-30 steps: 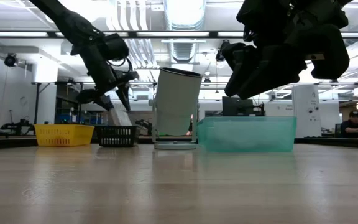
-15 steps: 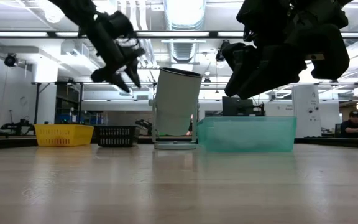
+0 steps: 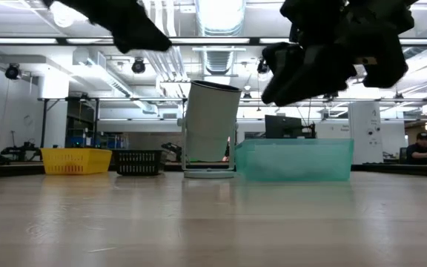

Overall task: Pick and place items into bin
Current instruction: Return to Home Position

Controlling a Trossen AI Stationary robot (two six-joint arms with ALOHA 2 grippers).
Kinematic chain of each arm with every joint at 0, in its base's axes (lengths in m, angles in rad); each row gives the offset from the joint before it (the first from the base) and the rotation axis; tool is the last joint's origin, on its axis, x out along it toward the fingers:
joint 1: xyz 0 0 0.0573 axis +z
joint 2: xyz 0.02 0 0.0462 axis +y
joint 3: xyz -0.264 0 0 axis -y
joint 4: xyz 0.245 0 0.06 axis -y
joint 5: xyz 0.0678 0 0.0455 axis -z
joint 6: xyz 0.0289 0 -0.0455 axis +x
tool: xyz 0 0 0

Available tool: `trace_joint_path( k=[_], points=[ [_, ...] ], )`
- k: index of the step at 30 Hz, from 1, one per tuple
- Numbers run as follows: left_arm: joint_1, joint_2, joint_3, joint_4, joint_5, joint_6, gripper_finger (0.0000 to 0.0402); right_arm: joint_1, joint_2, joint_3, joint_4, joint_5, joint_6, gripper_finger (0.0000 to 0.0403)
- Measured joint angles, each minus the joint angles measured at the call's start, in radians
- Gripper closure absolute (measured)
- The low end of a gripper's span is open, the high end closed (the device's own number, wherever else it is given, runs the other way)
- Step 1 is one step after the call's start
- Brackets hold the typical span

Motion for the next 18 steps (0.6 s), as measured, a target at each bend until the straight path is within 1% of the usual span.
trace_joint_path(
  k=[3, 7, 9, 11, 14, 18],
  points=[
    [-0.11, -0.107, -0.114, 0.074, -0.023, 0.008, 0.032, 0.0, -0.011, 0.0, 0.014, 0.004, 0.036, 0.0302],
    [-0.241, -0.244, -0.274, 0.173, -0.1, 0.092, 0.0339, 0.004, -0.03, -0.001, 0.021, 0.004, 0.118, 0.0316],
    [-0.289, -0.315, -0.345, 0.219, -0.112, 0.151, 0.0347, 0.008, -0.031, -0.01, 0.035, 0.014, 0.157, 0.0322],
    [-0.318, -0.397, -0.409, 0.237, -0.111, 0.182, 0.0354, 0.016, -0.031, -0.022, 0.049, 0.051, 0.183, 0.0327],
    [-0.328, -0.527, -0.492, 0.24, -0.085, 0.188, 0.0362, 0.037, -0.032, -0.039, 0.069, 0.126, 0.212, 0.0333],
    [-0.327, -0.679, -0.6, 0.301, 0.01, 0.21, 0.0372, 0.067, -0.061, -0.063, 0.101, 0.217, 0.234, 0.0341]
  ],
)
